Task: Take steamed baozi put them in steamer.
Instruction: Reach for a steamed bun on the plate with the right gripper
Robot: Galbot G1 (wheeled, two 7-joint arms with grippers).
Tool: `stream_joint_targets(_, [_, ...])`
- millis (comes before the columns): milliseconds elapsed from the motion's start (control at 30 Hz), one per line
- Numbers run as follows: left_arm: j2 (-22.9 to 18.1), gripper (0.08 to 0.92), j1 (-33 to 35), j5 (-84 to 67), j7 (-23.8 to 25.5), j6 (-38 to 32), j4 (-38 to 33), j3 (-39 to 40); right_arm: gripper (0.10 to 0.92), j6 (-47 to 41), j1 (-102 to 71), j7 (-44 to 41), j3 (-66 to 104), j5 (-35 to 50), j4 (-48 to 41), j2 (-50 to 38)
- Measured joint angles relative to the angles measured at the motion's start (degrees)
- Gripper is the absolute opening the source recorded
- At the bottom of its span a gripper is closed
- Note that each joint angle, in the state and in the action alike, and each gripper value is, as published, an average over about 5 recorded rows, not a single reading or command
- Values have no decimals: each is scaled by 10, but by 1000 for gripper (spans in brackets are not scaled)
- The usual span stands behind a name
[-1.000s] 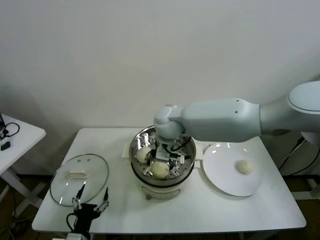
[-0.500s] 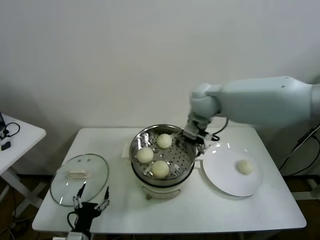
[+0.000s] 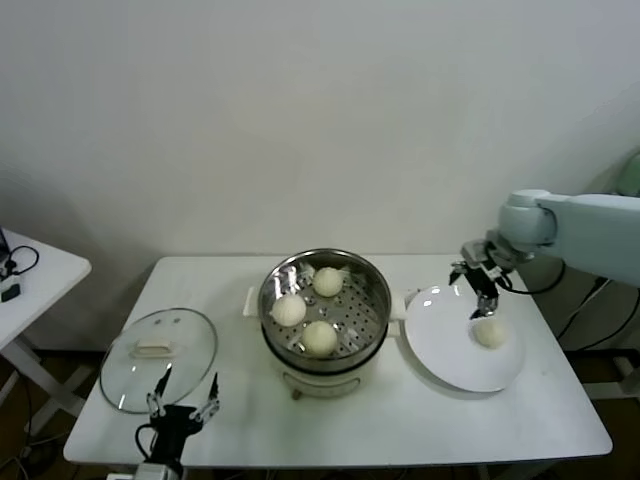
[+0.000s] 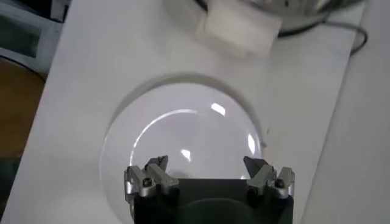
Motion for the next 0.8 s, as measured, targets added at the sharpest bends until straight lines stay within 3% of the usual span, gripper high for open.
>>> stream_joint_targets(800, [-5,823,16,30,-4,-4,6,0,823,32,-233,-22,178,-123,-178,-12])
